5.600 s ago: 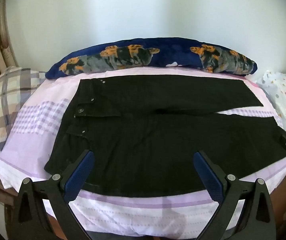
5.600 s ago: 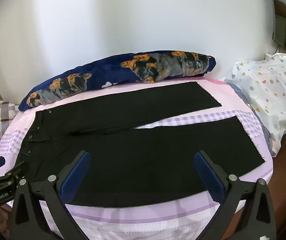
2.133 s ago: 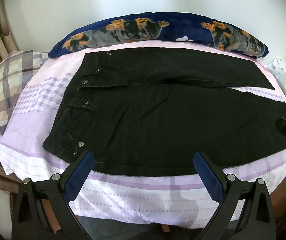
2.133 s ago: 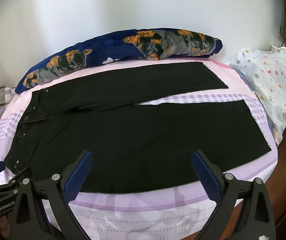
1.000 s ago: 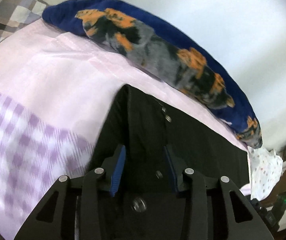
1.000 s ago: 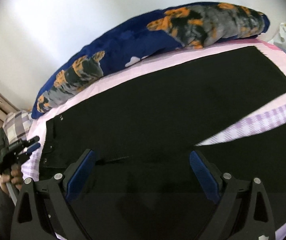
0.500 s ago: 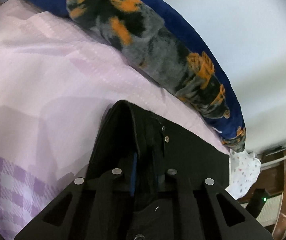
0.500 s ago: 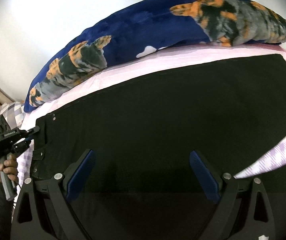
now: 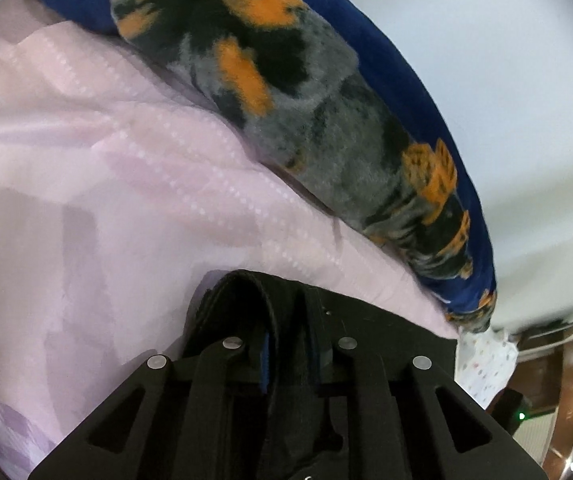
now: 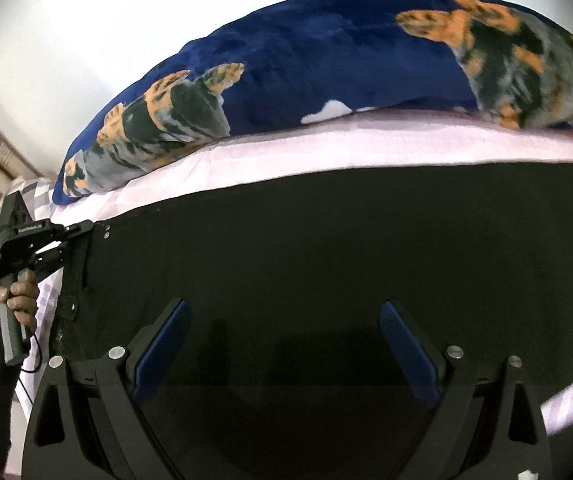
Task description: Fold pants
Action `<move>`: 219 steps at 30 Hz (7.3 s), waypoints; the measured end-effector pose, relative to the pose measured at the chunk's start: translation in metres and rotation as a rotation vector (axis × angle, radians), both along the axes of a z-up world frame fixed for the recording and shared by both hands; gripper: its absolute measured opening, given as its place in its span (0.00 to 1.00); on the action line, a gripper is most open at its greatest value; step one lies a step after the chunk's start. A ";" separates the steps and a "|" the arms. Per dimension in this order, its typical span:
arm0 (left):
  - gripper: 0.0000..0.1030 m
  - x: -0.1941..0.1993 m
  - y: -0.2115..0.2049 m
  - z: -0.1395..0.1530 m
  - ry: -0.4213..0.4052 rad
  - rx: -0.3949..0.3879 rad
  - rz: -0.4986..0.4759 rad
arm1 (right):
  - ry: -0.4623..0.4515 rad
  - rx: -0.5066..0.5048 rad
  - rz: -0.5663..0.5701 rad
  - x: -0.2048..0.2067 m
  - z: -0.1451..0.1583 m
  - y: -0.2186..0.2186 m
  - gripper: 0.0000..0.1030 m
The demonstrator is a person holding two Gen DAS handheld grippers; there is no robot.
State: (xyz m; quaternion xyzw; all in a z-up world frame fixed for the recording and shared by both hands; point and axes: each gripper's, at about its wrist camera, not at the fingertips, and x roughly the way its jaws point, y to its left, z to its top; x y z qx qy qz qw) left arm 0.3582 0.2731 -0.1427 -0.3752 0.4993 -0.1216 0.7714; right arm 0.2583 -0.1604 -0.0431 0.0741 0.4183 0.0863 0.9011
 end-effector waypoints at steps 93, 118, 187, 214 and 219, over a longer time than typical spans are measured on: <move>0.43 -0.315 -0.046 0.058 -0.038 0.030 -0.074 | -0.061 0.273 -0.044 -0.221 -0.101 -0.085 0.45; 0.18 -0.288 -0.041 0.059 -0.004 0.046 0.144 | -0.183 0.583 -0.342 -0.162 -0.090 -0.184 0.27; 0.37 -0.321 -0.360 0.103 -0.369 0.468 -1.007 | -0.274 0.972 -0.514 -0.294 -0.113 -0.271 0.23; 0.06 -0.317 -0.423 0.048 -0.293 0.476 -1.063 | -0.280 0.899 -0.677 -0.294 -0.124 -0.335 0.34; 0.06 -0.316 -0.426 0.049 -0.299 0.470 -1.065 | -0.274 0.838 -0.653 -0.266 -0.114 -0.341 0.12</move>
